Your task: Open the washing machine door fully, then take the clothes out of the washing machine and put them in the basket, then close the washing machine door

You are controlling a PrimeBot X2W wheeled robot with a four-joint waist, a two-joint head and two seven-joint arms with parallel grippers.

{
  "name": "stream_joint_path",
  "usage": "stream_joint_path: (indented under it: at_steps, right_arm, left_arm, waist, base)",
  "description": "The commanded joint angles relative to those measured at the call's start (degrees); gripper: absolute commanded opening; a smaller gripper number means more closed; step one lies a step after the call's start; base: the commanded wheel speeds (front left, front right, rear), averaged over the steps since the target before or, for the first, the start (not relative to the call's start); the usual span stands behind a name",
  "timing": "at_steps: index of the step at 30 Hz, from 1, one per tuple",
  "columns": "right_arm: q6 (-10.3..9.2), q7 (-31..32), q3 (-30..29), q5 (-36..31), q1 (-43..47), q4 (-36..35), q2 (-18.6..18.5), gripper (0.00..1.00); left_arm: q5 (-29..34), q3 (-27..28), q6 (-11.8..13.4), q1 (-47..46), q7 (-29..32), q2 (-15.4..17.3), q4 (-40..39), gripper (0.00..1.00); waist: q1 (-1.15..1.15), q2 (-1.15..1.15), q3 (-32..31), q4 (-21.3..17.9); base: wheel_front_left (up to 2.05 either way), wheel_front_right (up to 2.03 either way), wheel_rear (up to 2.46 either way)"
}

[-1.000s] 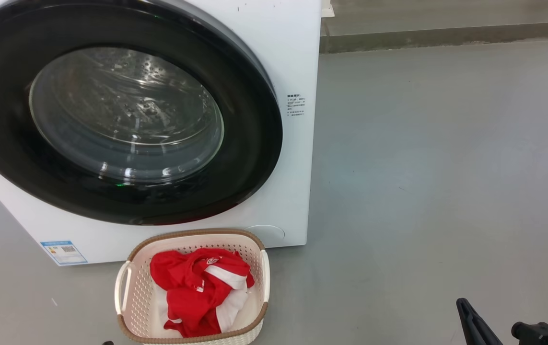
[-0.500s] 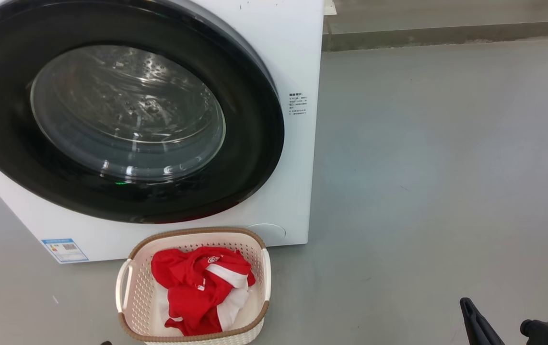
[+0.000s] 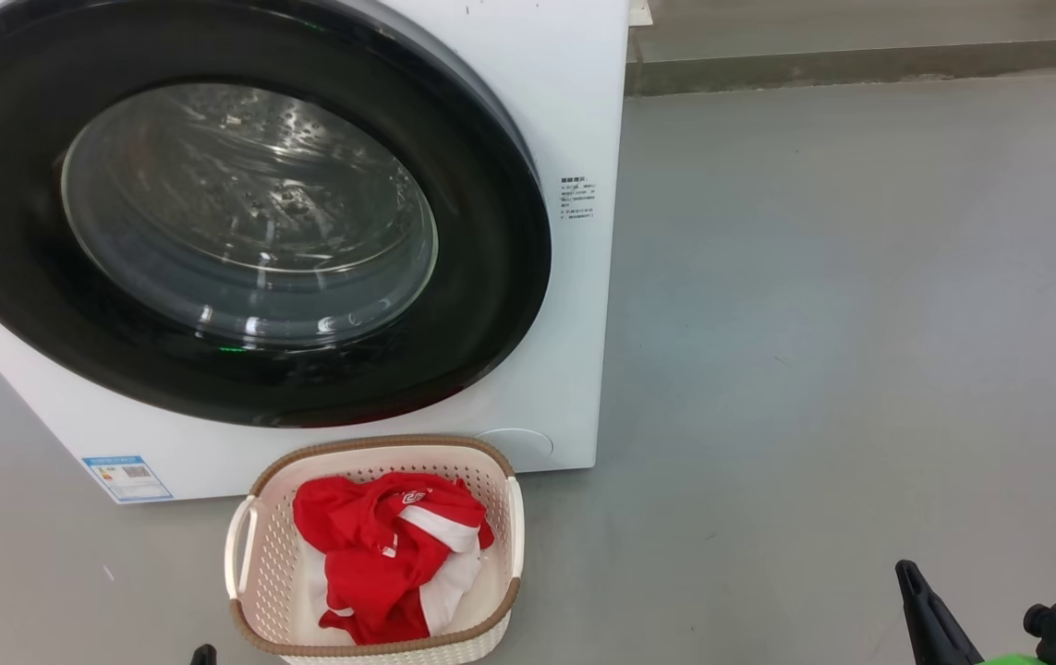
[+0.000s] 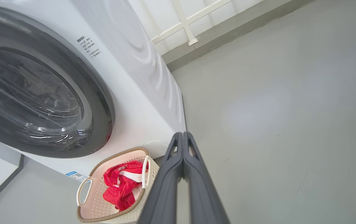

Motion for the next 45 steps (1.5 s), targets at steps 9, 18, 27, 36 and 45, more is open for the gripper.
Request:
stream_joint_path:
  at_steps: [9,18,27,36,45]
  right_arm:
    - [-0.02,1.7,-0.6,6.0,-3.5,-2.1,-0.4,0.00]
    - [-0.03,3.3,-1.1,11.0,-4.5,-2.5,-0.1,0.00]
    - [-0.04,4.6,-1.6,15.4,-5.3,-2.9,0.2,0.00]
    - [-0.04,6.2,-2.2,20.4,-6.3,-3.4,0.5,0.00]
    - [-0.05,7.7,-2.7,25.4,-7.2,-3.8,0.9,0.00]
  left_arm:
    - [-6.7,0.4,-0.1,-3.5,1.6,0.8,-1.7,0.00]
    - [-12.5,0.4,-0.2,-4.6,3.1,0.9,-1.8,0.00]
    - [-17.5,0.4,-0.2,-5.6,4.4,0.9,-2.0,0.00]
    - [-23.3,0.3,-0.2,-6.7,5.9,1.0,-2.1,0.00]
    - [-29.0,0.3,-0.2,-7.9,7.3,1.0,-2.2,0.00]
  waist:
    - [-0.01,0.00,0.1,0.2]
    - [-0.01,0.00,0.3,0.3]
    - [-0.01,0.00,0.4,0.5]
    - [-0.01,0.00,0.5,0.7]
    - [-0.01,0.00,0.7,0.8]
  base:
    - [0.00,0.00,0.00]
    - [0.00,0.00,0.00]
    - [0.00,0.00,0.00]
    - [0.00,0.00,0.00]
    - [0.00,0.00,0.00]
